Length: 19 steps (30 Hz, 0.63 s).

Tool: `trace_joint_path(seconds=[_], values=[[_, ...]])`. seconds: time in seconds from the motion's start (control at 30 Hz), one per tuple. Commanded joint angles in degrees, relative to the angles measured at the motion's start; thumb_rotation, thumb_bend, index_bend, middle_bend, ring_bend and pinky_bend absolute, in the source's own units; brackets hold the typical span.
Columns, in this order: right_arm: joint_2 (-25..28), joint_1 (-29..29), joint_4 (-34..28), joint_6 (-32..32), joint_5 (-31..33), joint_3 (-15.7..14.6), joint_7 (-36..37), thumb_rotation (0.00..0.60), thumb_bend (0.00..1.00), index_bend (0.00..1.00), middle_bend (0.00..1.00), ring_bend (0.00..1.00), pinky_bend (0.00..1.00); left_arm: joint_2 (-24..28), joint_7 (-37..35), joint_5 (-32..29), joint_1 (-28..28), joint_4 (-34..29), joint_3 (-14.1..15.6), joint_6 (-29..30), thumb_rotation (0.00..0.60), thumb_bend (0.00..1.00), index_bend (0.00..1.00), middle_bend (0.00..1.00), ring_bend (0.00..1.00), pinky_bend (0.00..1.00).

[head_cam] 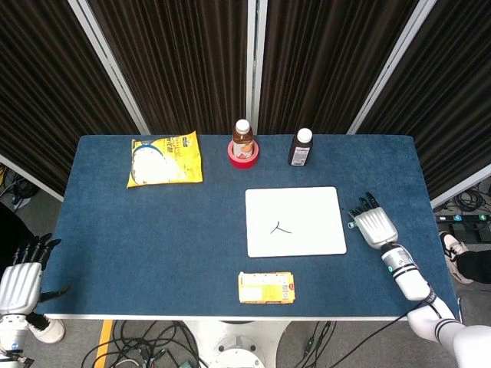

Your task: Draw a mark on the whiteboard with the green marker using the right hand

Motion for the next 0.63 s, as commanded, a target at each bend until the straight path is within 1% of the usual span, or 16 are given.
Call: trace_joint_path(seconds=[0.03, 0.1, 0.2, 0.23, 0.27, 0.3, 0.33, 0.4, 0.5, 0.63], values=[[3.23, -1.92, -5.57, 2.85, 1.27, 1.09, -0.56, 0.6, 0.54, 0.13, 0.27, 0.03, 0.0, 0.03, -0.21, 0.13, -0.06, 0.06, -0.04, 0.04, 0.6, 0.1, 0.16, 0.06, 0.01, 0.0], [6.17, -3.93, -10.94, 7.0, 1.96, 2.11, -0.29, 0.6, 0.54, 0.12, 0.25, 0.02, 0.0, 0.05, -0.32, 0.25, -0.05, 0.21, -0.1, 0.25, 0.6, 0.1, 0.16, 0.06, 0.01, 0.0], [12.89, -8.51, -23.15, 14.53, 3.83, 3.94, 1.28, 0.6, 0.54, 0.11, 0.23, 0.01, 0.0, -0.24, -0.42, 0.5, -0.09, 0.63, -0.32, 0.7, 0.6, 0.1, 0.16, 0.06, 0.01, 0.0], [16.01, -10.55, -28.68, 17.22, 4.75, 4.52, 2.19, 0.6, 0.54, 0.11, 0.22, 0.01, 0.0, -0.48, -0.39, 0.69, -0.16, 0.91, -0.43, 0.92, 0.6, 0.1, 0.16, 0.06, 0.01, 0.0], [19.14, -12.63, -34.01, 19.76, 5.4, 4.78, 3.12, 0.6, 0.53, 0.11, 0.21, 0.01, 0.0, -0.68, -0.31, 0.87, -0.24, 1.11, -0.49, 1.05, 0.6, 0.1, 0.16, 0.06, 0.01, 0.0], [20.64, -13.65, -36.44, 20.98, 5.65, 4.85, 3.62, 0.6, 0.53, 0.1, 0.2, 0.01, 0.0, -0.76, -0.28, 0.96, -0.29, 1.18, -0.53, 1.12, 0.6, 0.1, 0.16, 0.06, 0.01, 0.0], [23.37, -15.65, -40.71, 23.3, 5.91, 4.74, 4.48, 0.6, 0.52, 0.1, 0.19, 0.01, 0.0, -0.93, -0.23, 1.2, -0.37, 1.34, -0.64, 1.38, 0.6, 0.1, 0.16, 0.06, 0.01, 0.0], [27.25, -18.69, -46.43, 26.49, 5.59, 4.02, 6.65, 0.6, 0.5, 0.1, 0.18, 0.01, 0.0, -1.35, 0.1, 1.47, -0.49, 1.75, -0.96, 1.94, 0.6, 0.1, 0.16, 0.06, 0.01, 0.0], [30.96, -21.61, -51.56, 28.87, 3.79, 2.42, 11.62, 0.6, 0.5, 0.1, 0.17, 0.01, 0.0, -1.73, 0.39, 1.62, -0.67, 2.11, -1.2, 2.2, 0.6, 0.1, 0.16, 0.06, 0.01, 0.0], [32.8, -23.88, -53.97, 31.93, 1.18, 1.57, 14.56, 0.6, 0.5, 0.1, 0.16, 0.01, 0.0, -2.0, 0.81, 1.73, -0.99, 2.37, -1.34, 2.08, 0.6, 0.1, 0.16, 0.06, 0.01, 0.0]])
